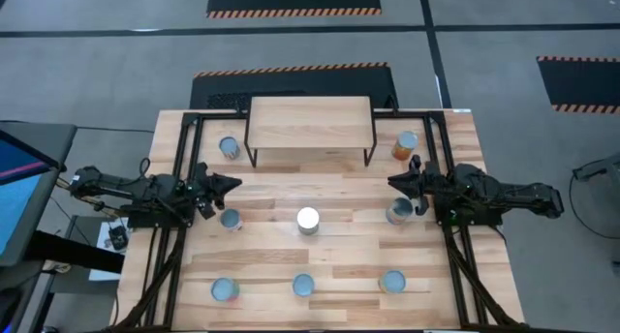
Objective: Pick and place cans onto a shelf
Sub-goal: Put the canned carrots on the shelf
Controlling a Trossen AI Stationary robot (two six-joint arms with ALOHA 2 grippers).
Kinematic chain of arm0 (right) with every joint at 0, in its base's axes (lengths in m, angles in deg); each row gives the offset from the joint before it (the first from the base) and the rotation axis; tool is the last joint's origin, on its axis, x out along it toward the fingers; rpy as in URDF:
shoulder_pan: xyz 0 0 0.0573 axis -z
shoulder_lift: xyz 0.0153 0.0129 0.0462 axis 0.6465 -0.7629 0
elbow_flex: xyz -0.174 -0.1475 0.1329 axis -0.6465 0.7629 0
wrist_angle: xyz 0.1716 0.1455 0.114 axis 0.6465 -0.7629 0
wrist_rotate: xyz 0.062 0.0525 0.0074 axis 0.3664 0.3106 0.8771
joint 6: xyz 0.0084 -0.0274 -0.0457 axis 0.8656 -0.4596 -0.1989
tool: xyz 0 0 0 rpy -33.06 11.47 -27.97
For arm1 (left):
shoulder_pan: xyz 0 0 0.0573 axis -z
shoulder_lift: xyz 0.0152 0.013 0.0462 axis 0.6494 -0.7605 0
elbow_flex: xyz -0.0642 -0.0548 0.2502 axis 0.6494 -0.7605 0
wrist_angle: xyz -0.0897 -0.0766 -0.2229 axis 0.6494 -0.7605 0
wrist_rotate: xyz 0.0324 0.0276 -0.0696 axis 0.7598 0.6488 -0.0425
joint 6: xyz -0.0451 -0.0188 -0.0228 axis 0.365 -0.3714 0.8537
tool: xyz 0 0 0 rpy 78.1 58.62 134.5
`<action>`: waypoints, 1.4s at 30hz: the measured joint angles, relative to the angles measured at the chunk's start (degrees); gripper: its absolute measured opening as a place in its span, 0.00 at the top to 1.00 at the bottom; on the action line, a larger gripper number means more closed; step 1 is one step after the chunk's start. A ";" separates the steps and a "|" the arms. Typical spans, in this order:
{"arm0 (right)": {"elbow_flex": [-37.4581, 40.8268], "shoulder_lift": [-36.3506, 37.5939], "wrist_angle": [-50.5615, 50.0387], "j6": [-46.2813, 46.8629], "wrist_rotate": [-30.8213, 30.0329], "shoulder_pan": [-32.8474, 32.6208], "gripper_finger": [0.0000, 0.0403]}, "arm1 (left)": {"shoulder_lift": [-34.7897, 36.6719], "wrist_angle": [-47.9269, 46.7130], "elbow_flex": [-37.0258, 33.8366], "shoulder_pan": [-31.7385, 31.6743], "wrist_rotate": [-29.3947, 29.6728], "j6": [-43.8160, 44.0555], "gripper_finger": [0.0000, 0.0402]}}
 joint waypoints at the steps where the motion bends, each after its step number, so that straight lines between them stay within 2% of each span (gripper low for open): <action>1: 0.00 -0.01 -0.04 1.00 0.00 0.00 0.79 | 0.00 0.11 0.00 0.02 -0.76 1.31 1.00; 4: 0.00 0.01 -0.04 3.84 0.00 0.00 0.79 | 0.00 0.17 0.00 0.02 -2.78 9.81 1.00; 8: 0.00 -0.01 -0.04 5.10 0.00 0.01 0.79 | 0.02 0.19 0.00 0.04 -4.26 40.09 1.00; 10: 0.00 0.00 -0.05 5.08 0.00 0.00 0.79 | 0.02 -1.20 0.02 0.00 -5.71 47.08 1.00; 12: 0.00 0.00 -0.04 5.08 -0.01 0.00 0.79 | -0.01 -1.95 0.02 0.17 -9.22 47.82 1.00; 16: -0.01 0.01 0.00 5.06 0.00 0.00 0.79 | 0.00 -1.75 0.02 0.22 -20.09 47.76 1.00; 20: 0.00 -0.01 2.20 5.05 0.09 0.00 0.79 | 0.00 -1.64 0.02 0.24 -26.16 47.01 1.00; 25: 0.00 0.01 6.91 6.65 -2.34 0.11 0.79 | -0.01 -1.52 0.02 0.22 -26.26 42.76 1.00; 28: 0.00 0.00 7.37 9.20 -2.80 0.11 0.79 | -0.01 2.23 0.04 0.22 -23.73 38.03 1.00; 35: -0.25 -0.04 7.10 9.35 -2.39 -0.05 0.79 | 0.00 3.73 0.04 0.17 -21.56 37.93 1.00; 37: -0.31 -0.44 7.24 8.18 -1.12 -0.07 0.79 | 0.02 3.98 0.04 0.17 -21.40 43.54 1.00; 42: -0.35 -1.99 7.30 3.59 -0.94 -0.11 0.79 | 0.01 4.15 0.04 0.17 -19.97 66.19 1.00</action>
